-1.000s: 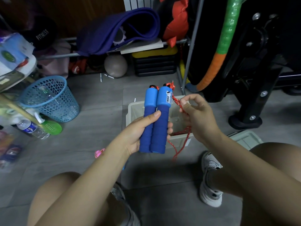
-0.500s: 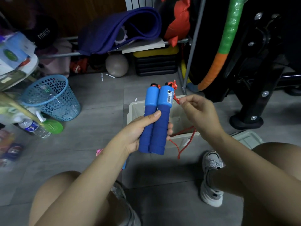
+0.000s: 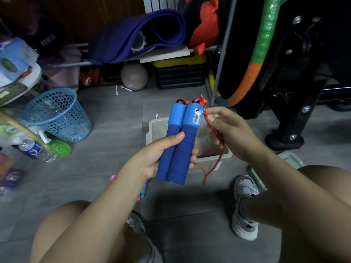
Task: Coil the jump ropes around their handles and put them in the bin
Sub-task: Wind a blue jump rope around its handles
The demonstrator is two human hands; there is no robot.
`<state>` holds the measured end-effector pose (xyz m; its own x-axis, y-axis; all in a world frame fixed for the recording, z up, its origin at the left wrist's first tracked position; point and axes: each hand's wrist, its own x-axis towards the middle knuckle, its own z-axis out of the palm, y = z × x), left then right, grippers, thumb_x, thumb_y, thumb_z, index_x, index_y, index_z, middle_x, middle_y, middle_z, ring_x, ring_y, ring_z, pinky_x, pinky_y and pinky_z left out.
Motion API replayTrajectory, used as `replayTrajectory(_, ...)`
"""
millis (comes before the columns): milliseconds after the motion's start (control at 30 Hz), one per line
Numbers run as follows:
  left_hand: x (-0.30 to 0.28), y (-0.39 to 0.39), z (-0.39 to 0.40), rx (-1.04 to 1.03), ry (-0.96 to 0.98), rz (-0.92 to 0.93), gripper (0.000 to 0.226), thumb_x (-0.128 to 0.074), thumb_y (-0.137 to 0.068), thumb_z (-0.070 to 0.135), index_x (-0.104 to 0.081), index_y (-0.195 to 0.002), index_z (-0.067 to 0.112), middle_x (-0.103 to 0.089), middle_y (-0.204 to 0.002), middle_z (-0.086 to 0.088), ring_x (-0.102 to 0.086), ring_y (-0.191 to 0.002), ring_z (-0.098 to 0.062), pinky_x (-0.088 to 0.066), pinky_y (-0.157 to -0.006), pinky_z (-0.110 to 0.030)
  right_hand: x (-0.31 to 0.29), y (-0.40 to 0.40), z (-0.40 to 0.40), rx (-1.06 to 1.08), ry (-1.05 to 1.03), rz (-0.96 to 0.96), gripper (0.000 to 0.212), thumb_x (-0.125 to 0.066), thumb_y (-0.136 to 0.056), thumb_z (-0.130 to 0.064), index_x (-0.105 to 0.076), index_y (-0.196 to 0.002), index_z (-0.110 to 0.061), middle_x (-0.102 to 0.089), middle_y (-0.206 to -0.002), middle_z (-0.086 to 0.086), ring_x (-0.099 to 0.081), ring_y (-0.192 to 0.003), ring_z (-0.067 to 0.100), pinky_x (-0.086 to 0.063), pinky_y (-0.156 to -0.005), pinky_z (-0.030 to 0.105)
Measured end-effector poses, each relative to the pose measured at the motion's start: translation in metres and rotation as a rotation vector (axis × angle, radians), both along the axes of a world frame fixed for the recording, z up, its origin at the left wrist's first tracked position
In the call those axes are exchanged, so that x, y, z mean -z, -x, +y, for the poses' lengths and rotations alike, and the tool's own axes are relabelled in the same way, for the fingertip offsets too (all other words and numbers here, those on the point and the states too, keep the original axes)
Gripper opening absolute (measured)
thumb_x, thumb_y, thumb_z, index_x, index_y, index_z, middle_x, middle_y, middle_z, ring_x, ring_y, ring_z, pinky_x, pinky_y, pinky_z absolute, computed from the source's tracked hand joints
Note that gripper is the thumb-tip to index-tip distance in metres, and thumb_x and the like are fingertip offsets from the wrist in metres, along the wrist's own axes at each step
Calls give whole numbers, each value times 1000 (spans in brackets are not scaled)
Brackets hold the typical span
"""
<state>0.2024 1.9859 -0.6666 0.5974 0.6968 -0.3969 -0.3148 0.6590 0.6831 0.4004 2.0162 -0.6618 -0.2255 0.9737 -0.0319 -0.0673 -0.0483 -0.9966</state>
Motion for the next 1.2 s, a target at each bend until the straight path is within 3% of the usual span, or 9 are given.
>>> replayTrajectory(133,-1,1,-1,25,-9,-18,51,-94,-45,34,-74,-83,7,-67,-78,-11,-67,-66,-20,-56,-57,-29,1,-2,1,84,-129,-104,15,-65,-87,-16,-64,-101,-18,-56,-54,-2,-41,-36,14,-32,-37,19)
replayTrajectory(267,0,2,-3,54,-3,-8,50,-94,-46,34,-73,-83,7,-67,-78,-10,-67,-65,-20,-56,-57,-30,-1,-4,4,153,-193,-190,7,-62,-90,-16,-66,-85,-19,-60,-54,-5,-51,-45,10,-43,-44,23)
replayTrajectory(400,0,2,-4,79,-7,2,50,-94,-46,35,-74,-83,8,-67,-78,-10,-66,-65,-20,-56,-57,-30,-2,-2,5,46,18,89,16,-50,-94,-7,-62,-84,-7,-67,-66,-1,-63,-63,10,-53,-67,24)
replayTrajectory(500,-1,1,-3,81,-19,-9,49,-93,-47,36,-74,-83,8,-68,-77,-10,-66,-64,-19,-56,-56,-29,-3,2,3,-24,197,305,19,-43,-96,-7,-59,-88,-1,-60,-67,3,-55,-54,6,-45,-50,16)
replayTrajectory(633,-1,0,-3,77,-16,-29,48,-93,-49,34,-73,-83,7,-67,-77,-10,-66,-64,-20,-56,-56,-29,-2,2,5,74,302,468,19,-38,-96,-1,-56,-92,-5,-53,-67,2,-41,-46,1,-27,-34,11)
replayTrajectory(800,-2,1,-3,72,-20,-45,47,-93,-49,34,-73,-83,7,-67,-76,-10,-66,-63,-19,-56,-55,-28,0,1,4,118,124,292,13,-50,-93,-3,-52,-87,-14,-56,-63,2,-32,-40,3,-24,-36,13)
replayTrajectory(933,-3,3,-4,64,-10,-48,48,-93,-48,34,-74,-82,7,-67,-74,-9,-66,-62,-18,-55,-54,-28,0,0,3,185,75,137,6,-59,-89,-7,-62,-84,-10,-63,-66,5,-39,-41,5,-27,-35,15)
replayTrajectory(1067,-3,5,-4,71,-26,-58,47,-92,-50,35,-73,-82,8,-66,-74,-8,-65,-62,-17,-55,-53,-27,0,0,1,189,-13,-31,13,-62,-88,-15,-68,-76,-14,-63,-66,6,-42,-43,6,-30,-39,16)
replayTrajectory(1200,-4,5,-4,64,-32,-66,46,-92,-50,36,-73,-82,8,-66,-73,-8,-65,-61,-17,-55,-53,-27,-4,-2,-1,100,-70,-105,17,-60,-89,-17,-66,-74,-12,-50,-48,-5,-37,-44,7,-28,-42,18)
